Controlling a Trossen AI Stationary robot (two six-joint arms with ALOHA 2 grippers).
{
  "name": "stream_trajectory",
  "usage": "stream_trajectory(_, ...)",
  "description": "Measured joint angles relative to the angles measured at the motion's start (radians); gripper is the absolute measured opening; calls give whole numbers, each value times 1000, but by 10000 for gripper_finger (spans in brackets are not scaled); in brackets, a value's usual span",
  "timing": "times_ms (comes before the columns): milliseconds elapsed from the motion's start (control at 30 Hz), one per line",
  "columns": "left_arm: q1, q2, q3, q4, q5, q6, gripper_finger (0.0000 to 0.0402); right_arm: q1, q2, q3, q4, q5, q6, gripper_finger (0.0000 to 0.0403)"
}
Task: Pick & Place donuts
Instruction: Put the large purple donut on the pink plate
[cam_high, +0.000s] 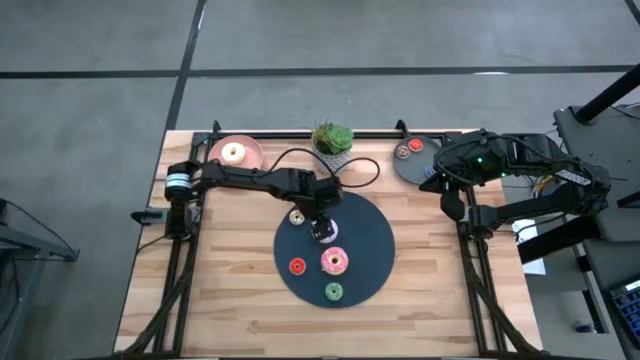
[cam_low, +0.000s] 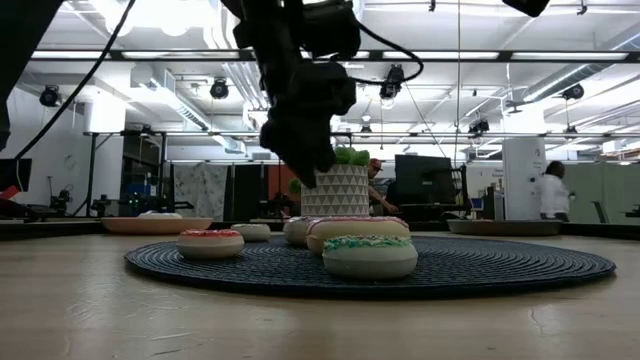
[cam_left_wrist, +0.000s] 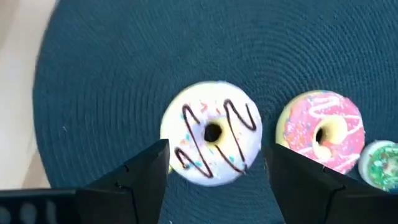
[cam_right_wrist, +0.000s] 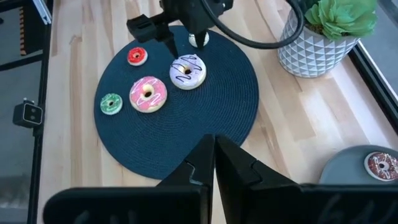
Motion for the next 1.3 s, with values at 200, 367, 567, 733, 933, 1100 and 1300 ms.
stream_trajectory(200,3,20,5,12,24,-7,232,0,0,0,0,0,-18,9)
stream_trajectory(367,9,23,5,11,27,-22,253,0,0,0,0,0,-18,9)
stream_trajectory(567,16,24,5,3,27,-31,301,0,0,-1,0,0,-18,9)
stream_trajectory(733,13,24,5,1,43,-3,307,0,0,-1,0,0,-18,9)
stream_trajectory(933,6,24,1,1,-26,-15,305,0,0,-1,0,1,-16,9)
stream_trajectory(1100,6,24,1,3,-55,-18,305,0,0,-1,0,1,-14,9)
stream_trajectory(1300,6,49,-1,1,-81,-8,305,0,0,-1,0,2,-14,9)
